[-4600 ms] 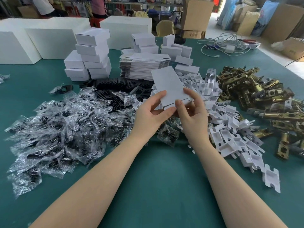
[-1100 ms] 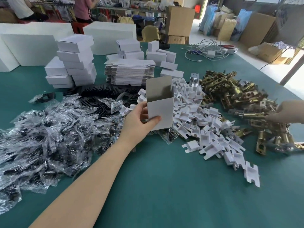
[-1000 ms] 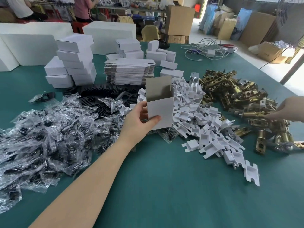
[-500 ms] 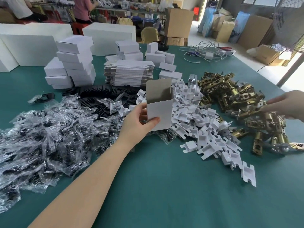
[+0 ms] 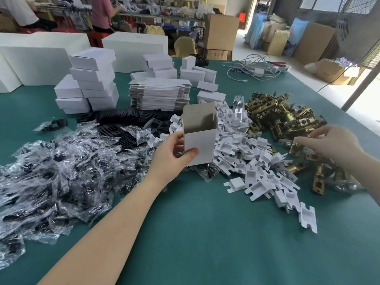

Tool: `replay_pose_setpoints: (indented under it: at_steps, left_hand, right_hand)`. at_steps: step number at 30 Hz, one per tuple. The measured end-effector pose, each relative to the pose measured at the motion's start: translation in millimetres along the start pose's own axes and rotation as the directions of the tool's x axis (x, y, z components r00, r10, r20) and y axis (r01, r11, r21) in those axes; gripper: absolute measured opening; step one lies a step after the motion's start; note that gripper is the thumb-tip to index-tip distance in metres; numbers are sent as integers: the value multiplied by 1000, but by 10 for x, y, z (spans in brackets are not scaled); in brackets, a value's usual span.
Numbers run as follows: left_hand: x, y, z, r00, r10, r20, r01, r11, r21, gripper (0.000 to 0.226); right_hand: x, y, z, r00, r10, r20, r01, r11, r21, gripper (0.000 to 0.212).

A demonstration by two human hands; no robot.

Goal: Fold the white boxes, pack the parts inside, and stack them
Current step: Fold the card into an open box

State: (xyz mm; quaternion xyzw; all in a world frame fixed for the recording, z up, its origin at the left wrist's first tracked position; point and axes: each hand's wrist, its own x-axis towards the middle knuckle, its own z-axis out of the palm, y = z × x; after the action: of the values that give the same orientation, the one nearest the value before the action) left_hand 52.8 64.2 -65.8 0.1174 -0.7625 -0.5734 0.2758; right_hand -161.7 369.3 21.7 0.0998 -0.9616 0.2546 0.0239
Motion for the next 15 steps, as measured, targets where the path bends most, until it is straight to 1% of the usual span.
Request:
replay_pose_setpoints:
  at_steps: [2, 4, 6, 8, 9, 10, 11, 13, 15]
  left_hand:
    - [2, -4, 0, 1000, 5, 2, -5, 1000, 10, 37]
    - [3, -1, -2, 1000, 11, 3, -11, 1000, 13, 37]
    - [5, -5, -7, 1000, 9, 1, -9, 1000, 12, 38]
    - [6, -14, -6, 1000, 6, 1, -6, 1000, 11, 39]
    - [6, -16, -4, 1000, 6, 2, -6, 1000, 11, 39]
    - [6, -16, -3, 1000, 8, 2, -8, 1000, 11, 40]
    - [5, -16, -2, 1000, 9, 2, -9, 1000, 9, 40]
    - [3, -12, -5, 1000, 3, -1, -3, 1000, 3, 42]
    - [5, -2, 0, 1000, 1, -1, -1, 1000, -2, 41]
  right_hand:
    - [-37, 5, 33, 997, -48, -58, 45, 997, -60, 45]
    - [-77, -1, 28, 995, -21, -97, 19, 1000, -12, 44]
    - [-112, -10, 20, 994, 83, -66, -72, 985, 160, 42]
    - [-163, -13, 41, 977, 212, 4, -199, 912, 358, 43]
    - [-183, 1, 60, 967, 256, 8, -237, 880, 411, 41]
    - [-192, 18, 84, 962, 273, -16, -240, 872, 428, 38]
    - [-199, 29, 101, 963, 263, -64, -216, 890, 400, 33]
    - [-209, 0, 82, 968, 184, -171, -133, 954, 270, 28]
    - [-215, -81, -25, 972, 69, -225, -25, 981, 192, 32]
